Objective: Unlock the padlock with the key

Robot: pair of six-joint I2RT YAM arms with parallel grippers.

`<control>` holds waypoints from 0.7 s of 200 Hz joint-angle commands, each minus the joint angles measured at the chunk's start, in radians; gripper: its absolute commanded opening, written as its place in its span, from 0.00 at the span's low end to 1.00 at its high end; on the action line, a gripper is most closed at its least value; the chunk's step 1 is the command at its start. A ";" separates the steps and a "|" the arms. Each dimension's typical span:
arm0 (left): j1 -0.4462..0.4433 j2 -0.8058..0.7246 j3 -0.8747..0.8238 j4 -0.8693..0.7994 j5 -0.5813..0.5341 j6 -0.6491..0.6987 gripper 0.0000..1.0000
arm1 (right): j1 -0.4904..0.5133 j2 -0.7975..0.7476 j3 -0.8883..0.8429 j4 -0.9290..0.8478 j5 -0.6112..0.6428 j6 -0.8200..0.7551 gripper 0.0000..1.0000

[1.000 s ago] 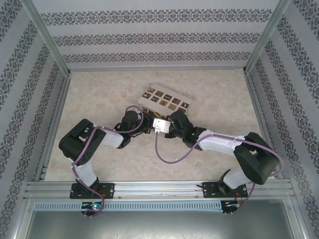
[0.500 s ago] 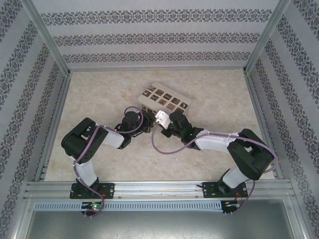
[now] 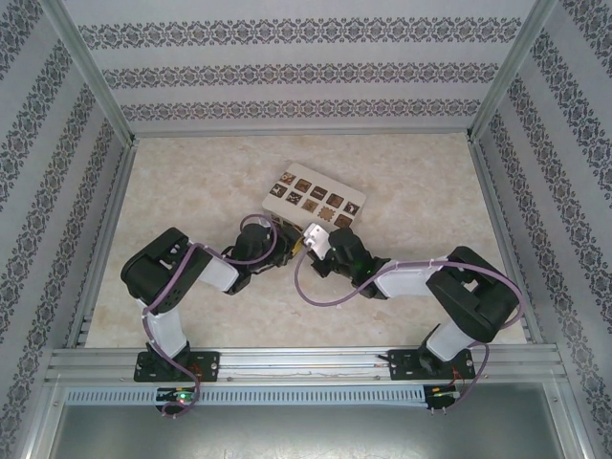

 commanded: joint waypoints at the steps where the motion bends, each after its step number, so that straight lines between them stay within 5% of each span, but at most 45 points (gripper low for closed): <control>1: -0.009 -0.067 -0.020 -0.039 -0.009 0.083 0.29 | 0.000 -0.011 -0.031 0.053 0.017 0.059 0.00; 42: 0.006 -0.266 -0.005 -0.317 -0.072 0.241 0.42 | -0.018 -0.059 -0.082 0.078 -0.001 0.147 0.00; 92: 0.008 -0.586 0.110 -0.792 -0.265 0.598 0.49 | -0.101 -0.159 -0.150 0.088 -0.105 0.348 0.00; 140: 0.006 -0.726 0.190 -0.935 -0.386 0.831 0.51 | -0.226 -0.246 -0.201 0.096 -0.268 0.549 0.00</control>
